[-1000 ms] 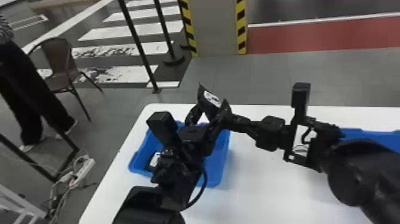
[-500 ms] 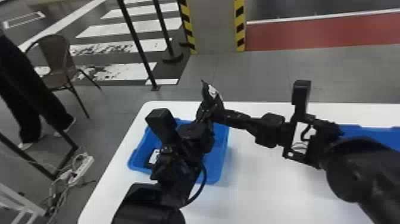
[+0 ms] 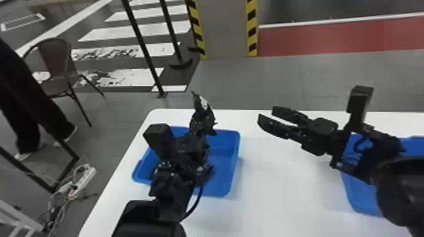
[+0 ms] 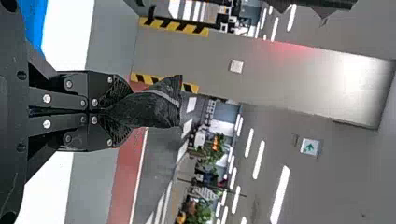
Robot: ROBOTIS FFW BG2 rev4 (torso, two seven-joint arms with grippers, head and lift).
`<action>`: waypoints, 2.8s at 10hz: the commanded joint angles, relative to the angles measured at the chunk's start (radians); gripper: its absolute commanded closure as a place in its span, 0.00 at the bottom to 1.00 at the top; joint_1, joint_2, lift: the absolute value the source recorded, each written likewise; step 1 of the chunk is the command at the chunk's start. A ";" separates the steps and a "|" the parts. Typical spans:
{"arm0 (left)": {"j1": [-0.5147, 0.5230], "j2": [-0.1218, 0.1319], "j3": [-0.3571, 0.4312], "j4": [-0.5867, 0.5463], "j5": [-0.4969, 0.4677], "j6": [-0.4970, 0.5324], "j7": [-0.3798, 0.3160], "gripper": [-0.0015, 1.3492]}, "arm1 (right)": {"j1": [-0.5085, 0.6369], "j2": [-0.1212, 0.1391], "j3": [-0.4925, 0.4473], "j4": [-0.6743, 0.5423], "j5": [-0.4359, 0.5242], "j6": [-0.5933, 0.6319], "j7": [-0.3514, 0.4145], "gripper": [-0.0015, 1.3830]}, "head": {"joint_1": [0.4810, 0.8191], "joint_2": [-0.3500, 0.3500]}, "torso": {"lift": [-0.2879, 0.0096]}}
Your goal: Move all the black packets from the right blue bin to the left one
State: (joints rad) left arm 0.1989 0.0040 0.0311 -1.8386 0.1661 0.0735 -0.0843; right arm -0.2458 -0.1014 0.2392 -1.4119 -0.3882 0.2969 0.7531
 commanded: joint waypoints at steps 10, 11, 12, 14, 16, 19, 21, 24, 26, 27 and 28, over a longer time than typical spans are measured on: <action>0.000 -0.002 0.023 0.200 -0.152 -0.299 0.044 0.17 | 0.167 -0.012 -0.204 -0.113 0.042 -0.091 -0.070 0.06 | 0.63 0.78 | 0.60; 0.032 -0.004 0.010 0.164 -0.123 -0.358 0.044 0.18 | 0.231 -0.012 -0.228 -0.182 0.061 -0.113 -0.113 0.06 | 0.63 0.74 | 0.60; 0.083 -0.007 0.010 0.090 -0.117 -0.385 0.044 0.18 | 0.302 -0.014 -0.247 -0.275 0.094 -0.142 -0.172 0.06 | 0.63 0.70 | 0.60; 0.199 -0.007 0.006 -0.055 -0.114 -0.439 0.044 0.17 | 0.437 -0.012 -0.268 -0.379 0.094 -0.231 -0.276 0.06 | 0.63 0.65 | 0.60; 0.280 -0.007 -0.016 -0.151 -0.132 -0.437 0.046 0.09 | 0.584 -0.012 -0.276 -0.487 0.083 -0.334 -0.399 0.06 | 0.63 0.62 | 0.60; 0.370 -0.001 -0.048 -0.190 -0.129 -0.432 0.046 0.08 | 0.746 -0.007 -0.276 -0.651 0.117 -0.383 -0.511 0.06 | 0.63 0.53 | 0.60; 0.439 -0.004 -0.042 -0.249 -0.131 -0.432 0.046 0.08 | 0.852 0.006 -0.276 -0.752 0.164 -0.398 -0.567 0.07 | 0.63 0.50 | 0.60; 0.469 -0.007 -0.014 -0.261 -0.137 -0.452 0.054 0.08 | 0.894 0.014 -0.279 -0.732 0.163 -0.405 -0.575 0.07 | 0.63 0.52 | 0.60; 0.478 -0.007 -0.016 -0.283 -0.140 -0.361 0.055 0.08 | 0.894 0.014 -0.281 -0.727 0.163 -0.405 -0.581 0.07 | 0.63 0.53 | 0.60; 0.478 -0.007 -0.014 -0.291 -0.155 -0.319 0.055 0.08 | 0.894 0.014 -0.281 -0.717 0.163 -0.405 -0.587 0.07 | 0.63 0.52 | 0.60; 0.478 -0.007 -0.013 -0.291 -0.160 -0.299 0.057 0.08 | 0.894 0.014 -0.281 -0.710 0.163 -0.405 -0.589 0.07 | 0.63 0.52 | 0.60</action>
State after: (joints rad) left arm 0.6773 0.0000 0.0172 -2.1281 0.0094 -0.2391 -0.0279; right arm 0.6477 -0.0874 -0.0414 -2.1265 -0.2255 -0.1081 0.1641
